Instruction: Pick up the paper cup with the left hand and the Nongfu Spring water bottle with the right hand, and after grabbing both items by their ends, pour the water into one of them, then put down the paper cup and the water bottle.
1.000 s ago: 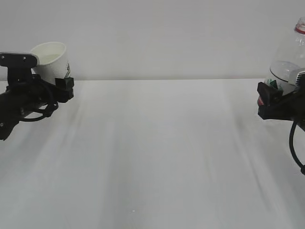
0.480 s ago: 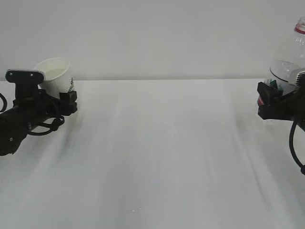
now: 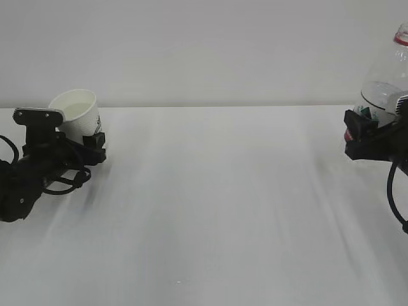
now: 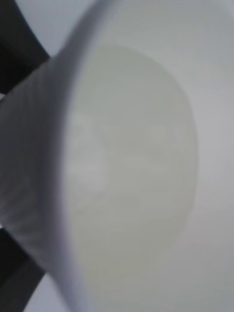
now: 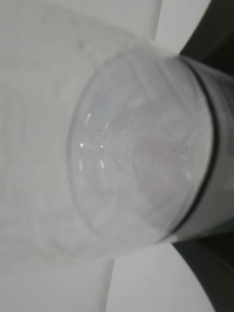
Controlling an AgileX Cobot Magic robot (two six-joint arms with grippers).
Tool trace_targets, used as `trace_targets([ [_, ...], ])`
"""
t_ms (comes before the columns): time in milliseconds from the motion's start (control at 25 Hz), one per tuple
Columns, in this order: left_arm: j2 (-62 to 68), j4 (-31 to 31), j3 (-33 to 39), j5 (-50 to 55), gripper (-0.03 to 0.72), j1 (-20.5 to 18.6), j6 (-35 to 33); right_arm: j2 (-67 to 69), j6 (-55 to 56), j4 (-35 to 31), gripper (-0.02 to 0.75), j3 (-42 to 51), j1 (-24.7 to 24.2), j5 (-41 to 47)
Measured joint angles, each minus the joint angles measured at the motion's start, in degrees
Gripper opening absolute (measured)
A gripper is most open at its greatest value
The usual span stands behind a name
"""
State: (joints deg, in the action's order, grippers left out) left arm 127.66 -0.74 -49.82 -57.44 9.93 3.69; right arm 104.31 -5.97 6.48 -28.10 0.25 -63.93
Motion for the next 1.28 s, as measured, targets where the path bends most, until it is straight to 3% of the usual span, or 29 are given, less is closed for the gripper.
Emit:
trace_targets([
  [320,1.0,0.0,-0.2,-5.9,0.68,0.0,0.0,0.0,0.0,0.0,0.495,0.0,0.0,0.0],
  [720,1.0,0.0,0.1,-6.6,0.691,0.0,0.0,0.0,0.0,0.0,0.495,0.0,0.0,0.0],
  [1280,-6.8,0.0,13.2,-7.9,0.685,0.0,0.0,0.0,-0.1,0.0,0.495,0.0,0.0,0.0],
])
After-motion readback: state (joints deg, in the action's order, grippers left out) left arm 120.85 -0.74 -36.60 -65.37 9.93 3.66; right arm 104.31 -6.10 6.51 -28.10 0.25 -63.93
